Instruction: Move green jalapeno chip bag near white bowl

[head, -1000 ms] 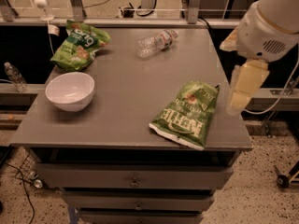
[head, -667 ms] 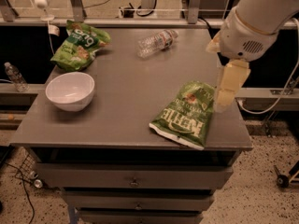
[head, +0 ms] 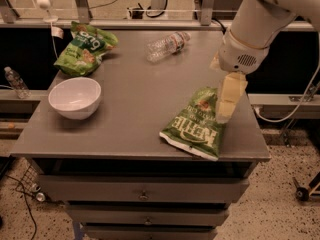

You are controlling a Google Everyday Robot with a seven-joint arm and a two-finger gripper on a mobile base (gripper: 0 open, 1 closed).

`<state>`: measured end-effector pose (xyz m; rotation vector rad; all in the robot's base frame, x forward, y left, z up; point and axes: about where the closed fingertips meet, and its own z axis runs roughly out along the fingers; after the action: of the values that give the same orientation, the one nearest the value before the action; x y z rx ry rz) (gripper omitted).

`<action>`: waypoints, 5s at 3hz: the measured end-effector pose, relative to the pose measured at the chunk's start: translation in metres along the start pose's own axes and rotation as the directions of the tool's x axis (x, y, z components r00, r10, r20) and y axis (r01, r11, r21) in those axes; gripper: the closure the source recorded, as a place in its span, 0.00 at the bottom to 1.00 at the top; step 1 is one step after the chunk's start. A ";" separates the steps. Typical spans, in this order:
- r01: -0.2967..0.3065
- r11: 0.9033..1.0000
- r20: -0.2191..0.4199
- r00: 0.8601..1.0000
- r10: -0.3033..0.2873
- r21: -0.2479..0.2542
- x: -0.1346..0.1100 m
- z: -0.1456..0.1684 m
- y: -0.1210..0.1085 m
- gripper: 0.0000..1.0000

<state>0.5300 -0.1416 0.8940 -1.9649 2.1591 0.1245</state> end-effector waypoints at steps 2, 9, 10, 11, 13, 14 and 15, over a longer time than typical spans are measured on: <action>0.002 1.000 0.005 1.000 -0.002 -0.022 -0.003 0.024 -0.015 0.47; 0.495 0.862 0.293 0.845 -0.448 -0.109 -0.179 0.046 -0.029 1.00; 0.559 0.823 0.324 0.801 -0.504 -0.102 -0.206 0.049 -0.026 1.00; 0.562 0.823 0.331 0.795 -0.508 -0.085 -0.213 0.051 -0.029 0.87; 0.556 0.829 0.340 0.791 -0.508 -0.054 -0.223 0.056 -0.035 0.31; 0.555 0.830 0.343 0.790 -0.508 -0.048 -0.226 0.058 -0.037 0.09; 0.545 0.838 0.329 0.798 -0.505 -0.037 -0.221 0.054 -0.039 0.00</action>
Offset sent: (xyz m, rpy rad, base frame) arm 0.0184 0.0062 -0.0267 -0.0046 0.0370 0.0109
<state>0.5927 0.0803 0.8927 -2.3570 1.3794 0.4526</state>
